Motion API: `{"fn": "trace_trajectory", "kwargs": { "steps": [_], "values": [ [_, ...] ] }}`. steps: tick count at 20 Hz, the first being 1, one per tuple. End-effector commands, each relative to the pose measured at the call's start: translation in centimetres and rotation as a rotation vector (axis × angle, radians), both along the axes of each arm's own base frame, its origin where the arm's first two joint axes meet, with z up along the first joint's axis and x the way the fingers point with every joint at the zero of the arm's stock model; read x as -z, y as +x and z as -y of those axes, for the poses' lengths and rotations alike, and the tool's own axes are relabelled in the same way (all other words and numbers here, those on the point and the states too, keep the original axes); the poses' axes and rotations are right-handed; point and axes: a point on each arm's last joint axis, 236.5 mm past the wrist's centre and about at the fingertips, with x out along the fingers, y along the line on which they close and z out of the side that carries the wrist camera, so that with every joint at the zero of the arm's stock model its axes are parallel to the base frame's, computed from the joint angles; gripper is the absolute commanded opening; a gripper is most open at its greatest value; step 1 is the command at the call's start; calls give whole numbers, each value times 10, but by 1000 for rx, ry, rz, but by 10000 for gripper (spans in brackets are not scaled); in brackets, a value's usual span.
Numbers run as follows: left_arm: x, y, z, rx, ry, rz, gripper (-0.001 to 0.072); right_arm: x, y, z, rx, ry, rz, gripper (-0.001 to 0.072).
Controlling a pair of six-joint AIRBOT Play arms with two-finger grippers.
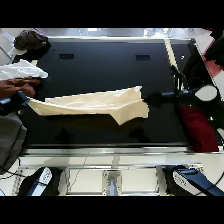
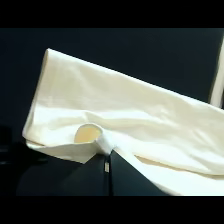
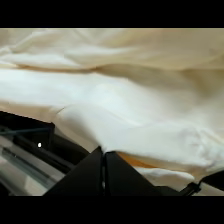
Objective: Fold the shirts.
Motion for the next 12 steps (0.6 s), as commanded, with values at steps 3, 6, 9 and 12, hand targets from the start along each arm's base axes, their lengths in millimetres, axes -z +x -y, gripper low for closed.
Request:
{"fn": "trace_trajectory", "kwargs": {
  "steps": [3, 6, 9, 12],
  "values": [
    [58, 28, -25, 99, 269, -248, 6, 18, 88, 7, 34, -44, 36, 18],
    [73, 53, -36, 77, 349, -232, 7, 54, 123, 6, 36, -50, -21, 19],
    [94, 74, -40, 76, 367, -219, 7, 98, 136, 6, 42, -55, -96, 19],
    [129, 73, -39, 94, 346, -294, 7, 132, 147, 5, 66, -72, -121, 19]
  ]
}}
